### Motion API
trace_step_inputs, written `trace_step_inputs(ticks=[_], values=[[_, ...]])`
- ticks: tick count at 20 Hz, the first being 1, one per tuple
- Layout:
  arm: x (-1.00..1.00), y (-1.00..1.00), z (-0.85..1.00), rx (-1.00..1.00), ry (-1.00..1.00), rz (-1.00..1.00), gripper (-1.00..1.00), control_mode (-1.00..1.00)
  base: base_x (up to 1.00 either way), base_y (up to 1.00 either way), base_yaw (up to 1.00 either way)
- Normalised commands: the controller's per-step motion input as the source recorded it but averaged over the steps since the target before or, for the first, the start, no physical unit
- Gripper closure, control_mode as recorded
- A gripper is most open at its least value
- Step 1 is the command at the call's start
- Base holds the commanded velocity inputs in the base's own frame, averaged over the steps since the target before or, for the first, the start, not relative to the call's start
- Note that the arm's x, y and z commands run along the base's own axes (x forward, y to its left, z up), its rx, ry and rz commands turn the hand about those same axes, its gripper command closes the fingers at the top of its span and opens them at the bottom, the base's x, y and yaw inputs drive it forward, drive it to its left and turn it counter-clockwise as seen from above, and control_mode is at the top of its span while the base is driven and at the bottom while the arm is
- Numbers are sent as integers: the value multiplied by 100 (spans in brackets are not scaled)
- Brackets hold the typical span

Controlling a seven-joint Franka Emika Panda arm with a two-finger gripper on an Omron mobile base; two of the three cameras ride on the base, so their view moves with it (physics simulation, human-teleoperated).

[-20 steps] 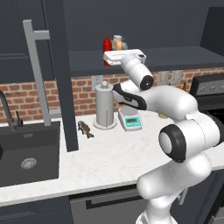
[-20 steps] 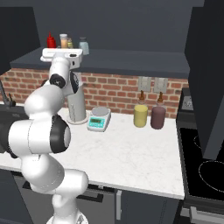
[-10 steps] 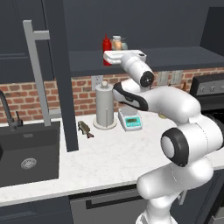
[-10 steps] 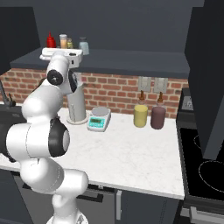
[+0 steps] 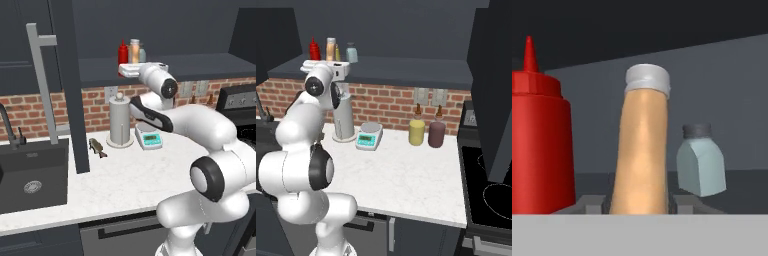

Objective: Put the shaker and condiment bottle from the counter next to their counterparts in the cabinet.

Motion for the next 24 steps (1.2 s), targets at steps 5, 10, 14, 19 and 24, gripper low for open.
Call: trace_step_inputs(ticks=[5,10,14,19,24], values=[[-30,0,-37,0,2,0,-100,-100,0,0,0],[-67,-6,-7,0,0,-1,-100,-100,0,0,0],[-80,-9,0,3,0,-3,-100,-100,0,0,0],[-95,-20,0,7,0,-5,-100,-100,0,0,0],[-97,-19,7,9,0,-5,-100,-100,0,0,0]])
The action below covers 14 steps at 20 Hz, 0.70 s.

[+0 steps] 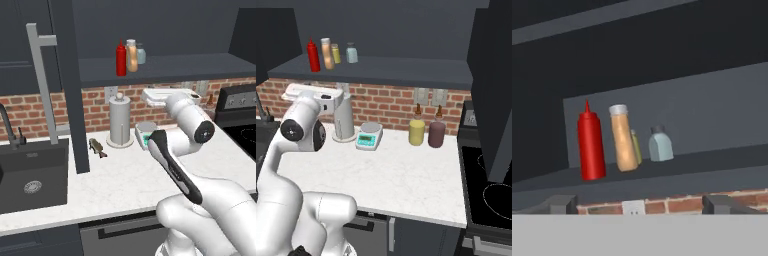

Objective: Put the shaker and condiment bottle from the counter next to their counterparts in the cabinet.

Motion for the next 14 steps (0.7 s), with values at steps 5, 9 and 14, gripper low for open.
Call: trace_step_inputs(ticks=[5,9,14], values=[[-98,-15,13,11,0,-6,-100,-100,0,0,0],[-97,-7,3,10,1,-8,-100,-100,0,0,0],[-98,0,0,5,1,-10,-100,-100,0,0,0]])
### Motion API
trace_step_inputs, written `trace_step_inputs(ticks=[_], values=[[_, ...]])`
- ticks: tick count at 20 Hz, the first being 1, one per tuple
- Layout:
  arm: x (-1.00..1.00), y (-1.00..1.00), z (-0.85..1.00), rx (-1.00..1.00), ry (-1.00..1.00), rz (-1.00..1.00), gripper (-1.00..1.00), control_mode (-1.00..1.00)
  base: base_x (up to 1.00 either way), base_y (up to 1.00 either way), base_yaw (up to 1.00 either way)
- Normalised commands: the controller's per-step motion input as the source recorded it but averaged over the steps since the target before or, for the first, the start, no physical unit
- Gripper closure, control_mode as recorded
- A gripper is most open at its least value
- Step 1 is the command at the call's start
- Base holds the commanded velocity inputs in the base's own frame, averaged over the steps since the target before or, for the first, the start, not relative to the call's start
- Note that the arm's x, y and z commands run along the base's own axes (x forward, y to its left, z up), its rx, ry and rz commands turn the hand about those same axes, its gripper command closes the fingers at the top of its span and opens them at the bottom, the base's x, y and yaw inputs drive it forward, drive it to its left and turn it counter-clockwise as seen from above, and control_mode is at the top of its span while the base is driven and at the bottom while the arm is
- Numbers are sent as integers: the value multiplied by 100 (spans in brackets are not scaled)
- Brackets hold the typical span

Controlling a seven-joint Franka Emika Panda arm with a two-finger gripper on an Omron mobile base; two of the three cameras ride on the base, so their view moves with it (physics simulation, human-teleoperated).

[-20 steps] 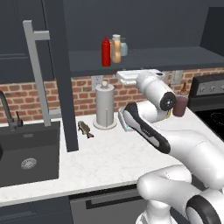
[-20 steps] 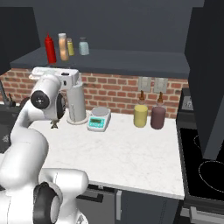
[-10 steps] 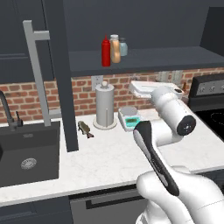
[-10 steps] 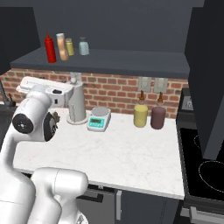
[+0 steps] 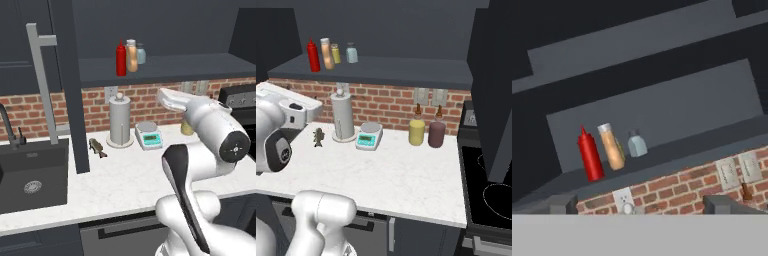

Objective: Put the shaker and condiment bottle from the counter next to their counterparts in the cabinet.

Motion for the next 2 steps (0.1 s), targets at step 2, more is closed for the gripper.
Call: trace_step_inputs(ticks=[2], values=[[-95,0,-1,3,2,-10,-100,-100,0,0,0]])
